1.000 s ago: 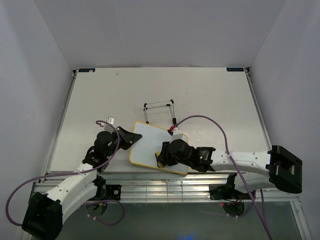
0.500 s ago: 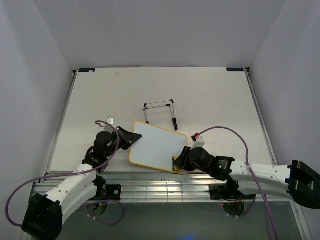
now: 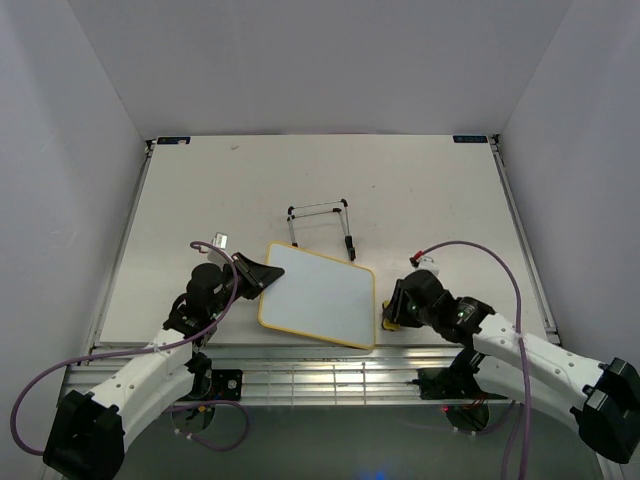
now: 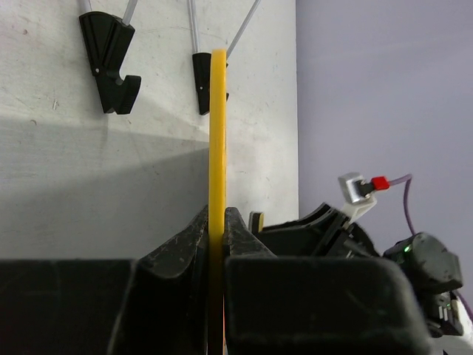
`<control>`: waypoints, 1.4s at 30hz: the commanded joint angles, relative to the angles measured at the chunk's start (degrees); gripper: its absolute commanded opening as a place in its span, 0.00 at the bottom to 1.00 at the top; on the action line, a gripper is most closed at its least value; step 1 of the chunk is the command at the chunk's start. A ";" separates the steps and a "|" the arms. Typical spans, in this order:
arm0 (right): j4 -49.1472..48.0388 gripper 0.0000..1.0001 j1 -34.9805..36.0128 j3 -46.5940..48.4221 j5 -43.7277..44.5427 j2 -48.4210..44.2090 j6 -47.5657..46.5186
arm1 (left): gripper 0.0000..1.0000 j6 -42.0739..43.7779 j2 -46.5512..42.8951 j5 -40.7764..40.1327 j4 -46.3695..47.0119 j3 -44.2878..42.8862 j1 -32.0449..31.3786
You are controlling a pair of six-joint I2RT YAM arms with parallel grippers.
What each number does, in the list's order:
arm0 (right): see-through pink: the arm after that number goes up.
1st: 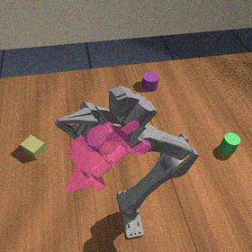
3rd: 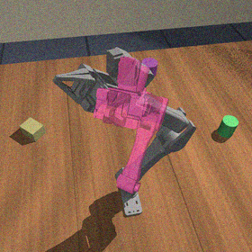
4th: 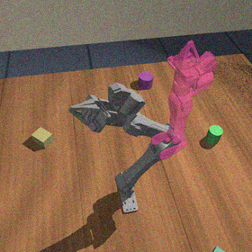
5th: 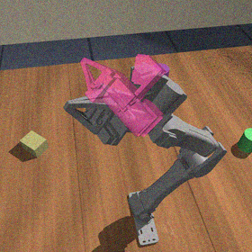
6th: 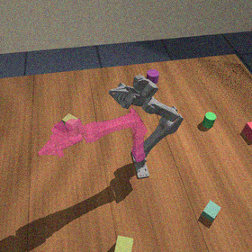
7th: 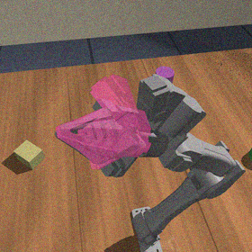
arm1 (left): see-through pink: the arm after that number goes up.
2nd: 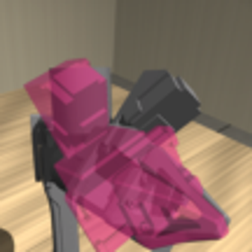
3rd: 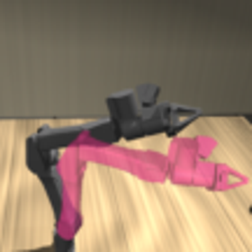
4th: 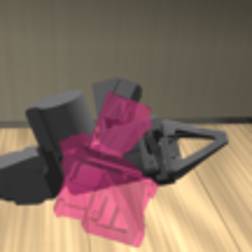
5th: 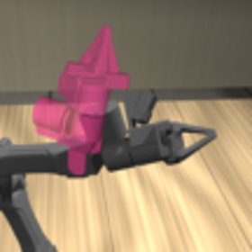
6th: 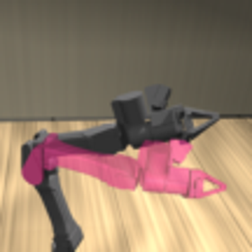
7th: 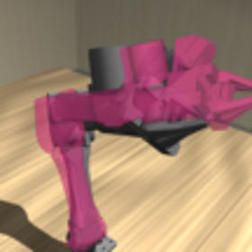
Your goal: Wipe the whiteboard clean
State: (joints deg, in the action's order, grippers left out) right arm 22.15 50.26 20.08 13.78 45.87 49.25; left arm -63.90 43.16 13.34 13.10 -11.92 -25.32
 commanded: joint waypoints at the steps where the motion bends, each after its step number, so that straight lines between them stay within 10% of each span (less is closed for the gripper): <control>1: 2.63 0.25 -8.05 8.04 -3.75 2.64 -13.73 | 0.00 -0.09 -1.49 1.07 2.28 -1.61 -0.25; 9: 1.14 0.28 -28.17 20.86 -13.17 20.98 -29.03 | 0.00 0.97 -2.46 2.56 2.28 -3.63 -0.25; 19: 1.40 0.41 -36.28 30.72 -12.90 39.99 -36.95 | 0.00 2.73 -3.96 5.55 2.80 -5.30 -0.25; 42: 3.33 0.62 -38.39 29.84 -13.17 34.21 -37.65 | 0.00 8.70 -2.64 11.00 3.77 -11.01 -0.25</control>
State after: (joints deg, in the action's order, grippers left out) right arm 23.94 12.62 48.86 1.04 82.04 12.62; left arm -54.92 41.04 22.13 12.40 -19.00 -25.32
